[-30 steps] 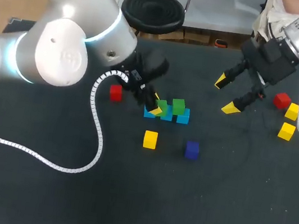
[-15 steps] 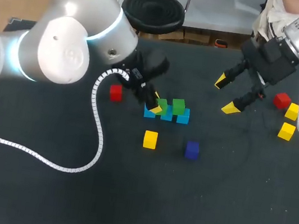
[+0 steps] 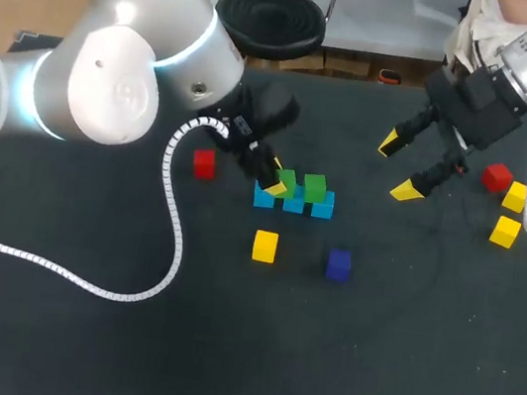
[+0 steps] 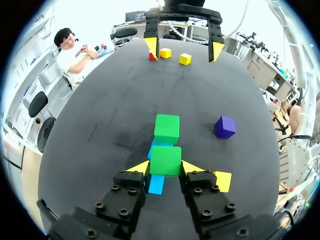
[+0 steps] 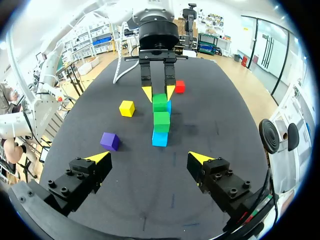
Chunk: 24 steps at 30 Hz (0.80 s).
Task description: Place the blue cubes, place green cubes on the blue cubes, place the yellow cubes on the green cubes, then place the red cubes on the yellow cubes, and place purple cube on the red cubes.
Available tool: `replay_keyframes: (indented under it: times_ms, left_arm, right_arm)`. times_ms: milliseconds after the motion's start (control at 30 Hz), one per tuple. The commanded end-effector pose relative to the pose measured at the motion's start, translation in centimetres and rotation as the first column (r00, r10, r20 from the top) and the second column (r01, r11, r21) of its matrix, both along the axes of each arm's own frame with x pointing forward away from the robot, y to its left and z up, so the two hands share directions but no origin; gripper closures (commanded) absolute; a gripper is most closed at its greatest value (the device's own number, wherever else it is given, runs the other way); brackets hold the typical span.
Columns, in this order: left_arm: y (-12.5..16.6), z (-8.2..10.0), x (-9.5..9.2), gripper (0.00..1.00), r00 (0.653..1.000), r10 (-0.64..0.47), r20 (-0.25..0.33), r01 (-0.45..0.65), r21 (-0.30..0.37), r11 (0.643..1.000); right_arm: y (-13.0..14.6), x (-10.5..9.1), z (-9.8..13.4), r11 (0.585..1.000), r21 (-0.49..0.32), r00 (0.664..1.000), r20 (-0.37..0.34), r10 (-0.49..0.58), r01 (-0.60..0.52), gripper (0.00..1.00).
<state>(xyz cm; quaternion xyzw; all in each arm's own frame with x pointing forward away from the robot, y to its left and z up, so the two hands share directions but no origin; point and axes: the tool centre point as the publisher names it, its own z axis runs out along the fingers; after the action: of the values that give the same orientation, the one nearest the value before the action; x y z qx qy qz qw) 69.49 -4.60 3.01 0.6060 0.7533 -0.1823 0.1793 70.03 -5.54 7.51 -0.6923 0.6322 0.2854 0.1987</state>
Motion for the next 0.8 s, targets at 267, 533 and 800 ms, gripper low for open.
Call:
replay_keyframes:
  times_ms: [267, 533, 800]
  left_arm:
    - [-0.08, -0.55, 0.34, 1.00, 1.000, 0.008, -0.013, -0.008, 0.010, 1.000]
    - [0.06, -0.35, 0.79, 1.00, 1.000, 0.014, -0.008, -0.014, 0.007, 1.000]
    - [-0.15, -0.48, 1.13, 1.00, 1.000, 0.013, -0.005, -0.013, 0.011, 1.000]
  right_arm:
    - [-0.02, -0.04, 0.00, 1.000, 0.001, 1.000, 0.001, 0.000, 0.000, 0.00]
    - [-0.02, -0.04, 0.00, 1.000, 0.001, 1.000, 0.001, 0.000, 0.000, 0.00]
    - [-0.02, -0.04, 0.00, 1.000, 0.001, 1.000, 0.001, 0.000, 0.000, 0.00]
